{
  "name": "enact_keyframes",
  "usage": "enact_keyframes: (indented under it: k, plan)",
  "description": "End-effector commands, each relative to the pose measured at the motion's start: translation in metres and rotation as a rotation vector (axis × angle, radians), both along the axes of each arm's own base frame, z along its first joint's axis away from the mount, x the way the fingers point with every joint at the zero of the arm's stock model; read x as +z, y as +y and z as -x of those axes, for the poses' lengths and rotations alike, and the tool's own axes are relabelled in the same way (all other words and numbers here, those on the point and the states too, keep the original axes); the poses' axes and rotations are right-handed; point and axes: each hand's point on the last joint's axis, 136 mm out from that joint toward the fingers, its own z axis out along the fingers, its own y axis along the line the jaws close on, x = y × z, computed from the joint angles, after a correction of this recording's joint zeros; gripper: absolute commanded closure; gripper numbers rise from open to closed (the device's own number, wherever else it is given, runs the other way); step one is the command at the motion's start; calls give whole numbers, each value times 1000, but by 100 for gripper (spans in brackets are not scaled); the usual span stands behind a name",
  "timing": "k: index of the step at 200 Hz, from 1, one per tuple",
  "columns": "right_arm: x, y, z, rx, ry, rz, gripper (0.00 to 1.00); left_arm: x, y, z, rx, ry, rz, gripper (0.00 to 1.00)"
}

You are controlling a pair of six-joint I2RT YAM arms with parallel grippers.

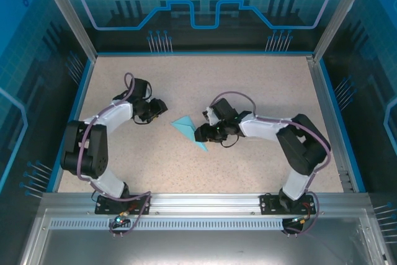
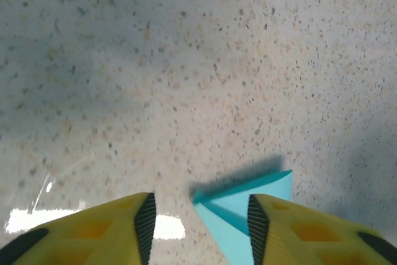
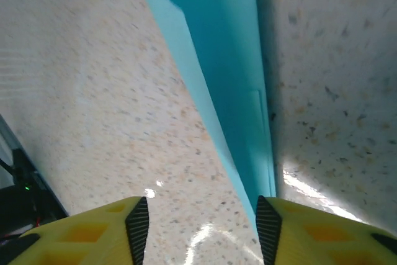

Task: Fold a paper plane with a square sheet of paper (pick it up from the middle)
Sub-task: Fold the wing for the fifth time at the center of the table, then turn over a paper plane at the center of the table.

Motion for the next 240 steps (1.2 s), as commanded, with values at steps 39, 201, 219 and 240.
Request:
enact_keyframes:
  k: [39, 201, 219, 240]
  plan:
    - [30, -81, -23, -168, -142, 204, 25, 7, -37, 45, -80, 93, -194, 40]
    - [5, -162, -24, -302, -159, 322, 4, -21, -111, 64, -90, 282, -404, 48]
    - [3, -161, -24, -299, -149, 324, 5, -18, -110, 67, -87, 277, -394, 55]
    - [1, -161, -24, -299, -139, 325, 5, -16, -112, 68, -103, 272, -386, 63]
